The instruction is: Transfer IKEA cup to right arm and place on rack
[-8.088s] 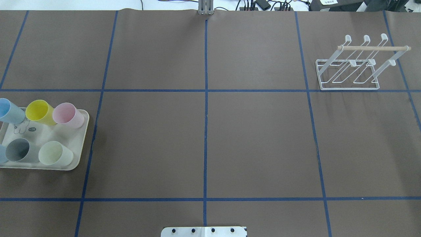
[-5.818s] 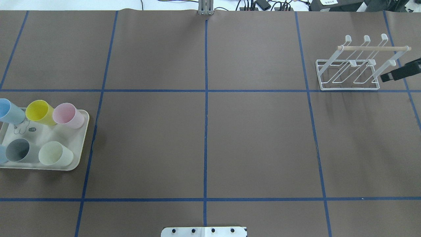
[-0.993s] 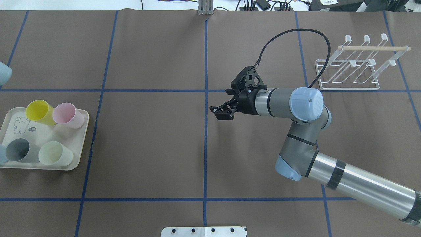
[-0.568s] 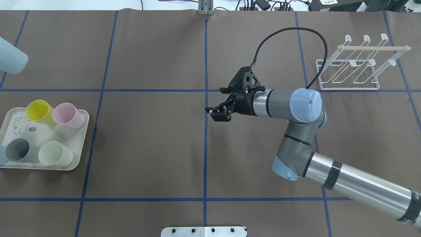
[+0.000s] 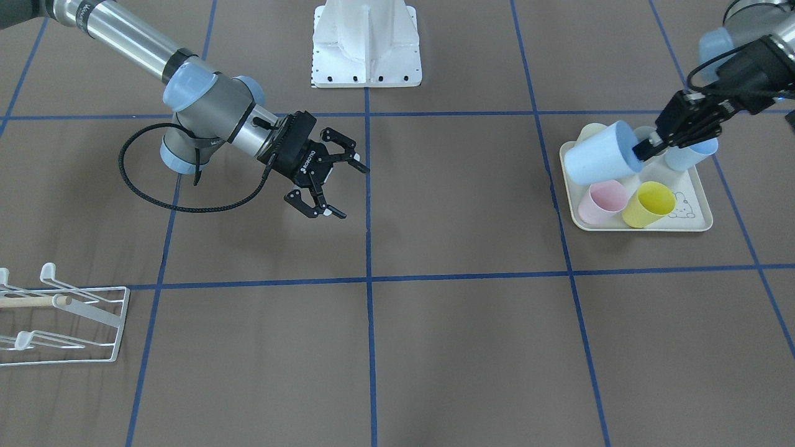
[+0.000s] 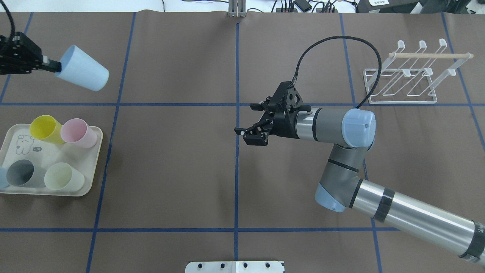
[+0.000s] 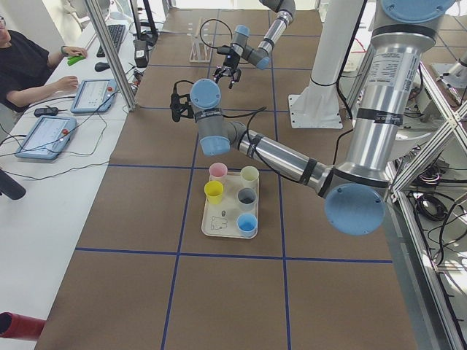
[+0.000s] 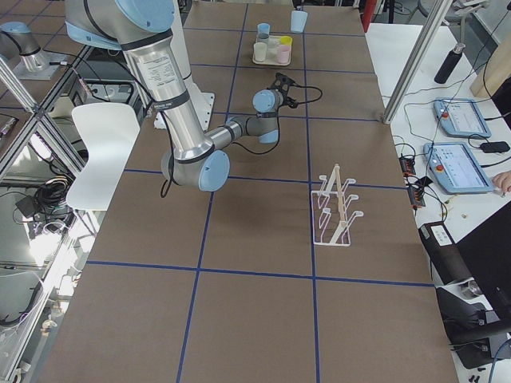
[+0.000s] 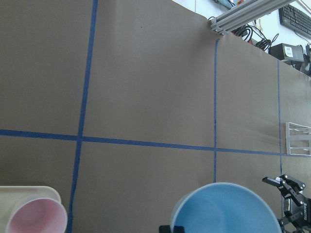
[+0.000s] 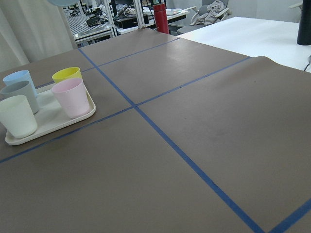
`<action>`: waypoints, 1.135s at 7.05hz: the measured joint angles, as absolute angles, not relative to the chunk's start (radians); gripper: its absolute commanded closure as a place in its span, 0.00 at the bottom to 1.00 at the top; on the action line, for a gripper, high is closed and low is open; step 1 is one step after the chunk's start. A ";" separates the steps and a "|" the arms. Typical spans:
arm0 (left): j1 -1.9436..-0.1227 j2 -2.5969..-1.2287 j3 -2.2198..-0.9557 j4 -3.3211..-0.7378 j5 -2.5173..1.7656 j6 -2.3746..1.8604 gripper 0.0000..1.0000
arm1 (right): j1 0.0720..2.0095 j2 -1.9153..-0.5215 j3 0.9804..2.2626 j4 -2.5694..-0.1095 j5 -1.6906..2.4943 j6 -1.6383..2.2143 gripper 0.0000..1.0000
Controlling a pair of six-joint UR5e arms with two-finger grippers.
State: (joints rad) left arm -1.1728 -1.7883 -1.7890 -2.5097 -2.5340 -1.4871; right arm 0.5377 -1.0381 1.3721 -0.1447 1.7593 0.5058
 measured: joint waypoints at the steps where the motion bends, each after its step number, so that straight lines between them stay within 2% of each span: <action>1: -1.089 -1.835 -1.792 -2.548 -2.474 -1.617 1.00 | 0.529 -1.045 1.369 -0.106 1.752 0.506 0.04; 3: -0.921 -1.895 -1.788 -2.656 -2.329 -1.819 1.00 | 0.507 -1.058 1.360 -0.032 1.746 0.504 0.04; 8: -0.712 -1.956 -1.744 -2.731 -2.170 -1.899 1.00 | 0.465 -1.053 1.349 0.092 1.748 0.341 0.05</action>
State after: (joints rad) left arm -0.7116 -1.9564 -1.7444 -2.7312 -2.1700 -1.8994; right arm 0.4650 -1.0534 1.3486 0.0921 1.7475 0.3406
